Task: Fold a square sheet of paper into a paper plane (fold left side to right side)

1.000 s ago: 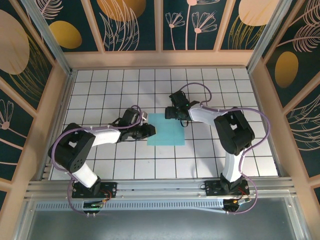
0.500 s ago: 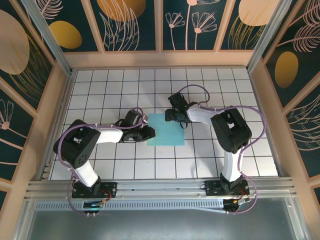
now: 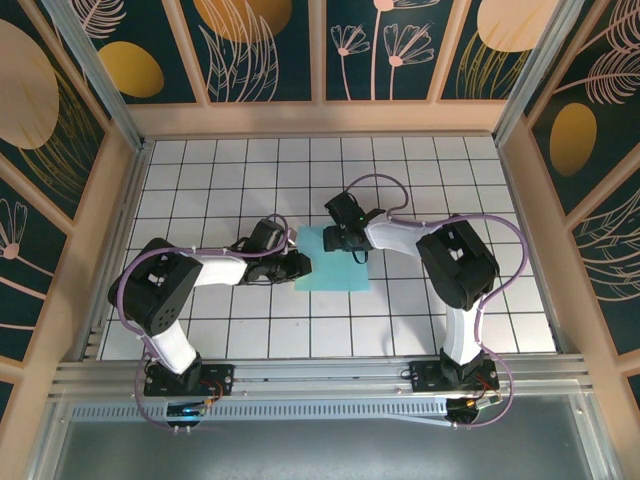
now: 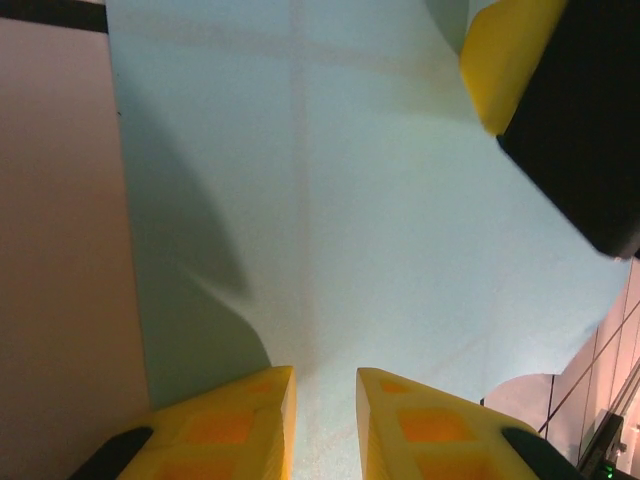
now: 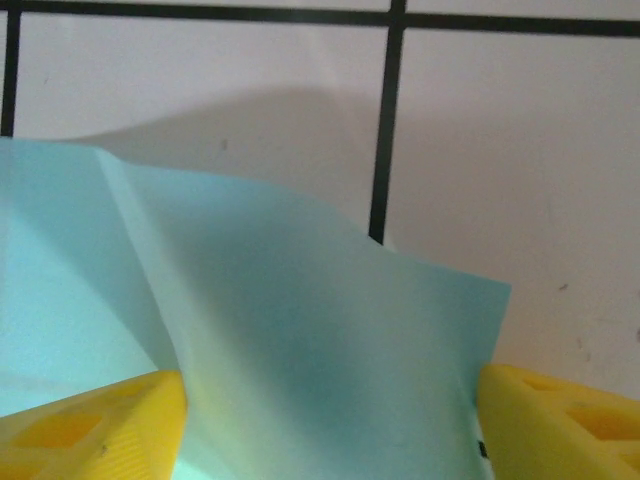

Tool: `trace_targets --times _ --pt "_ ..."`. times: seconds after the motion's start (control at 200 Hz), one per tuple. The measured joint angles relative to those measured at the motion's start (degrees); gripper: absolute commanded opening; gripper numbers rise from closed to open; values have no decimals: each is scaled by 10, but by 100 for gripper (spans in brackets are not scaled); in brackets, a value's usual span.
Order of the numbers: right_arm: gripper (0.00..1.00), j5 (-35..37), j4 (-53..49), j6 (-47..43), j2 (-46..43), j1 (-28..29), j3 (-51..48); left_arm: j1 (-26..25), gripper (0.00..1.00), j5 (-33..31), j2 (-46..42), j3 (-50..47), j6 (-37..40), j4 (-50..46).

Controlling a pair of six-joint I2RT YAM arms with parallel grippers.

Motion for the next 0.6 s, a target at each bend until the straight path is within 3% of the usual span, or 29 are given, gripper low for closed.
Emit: trace_targets --times 0.27,0.601 --pt "51 -12 -28 9 -7 16 0 -1 26 0 0 1 -3 2" --pt "28 -65 -35 12 -47 7 -20 -1 41 -38 -49 1 -2 -19"
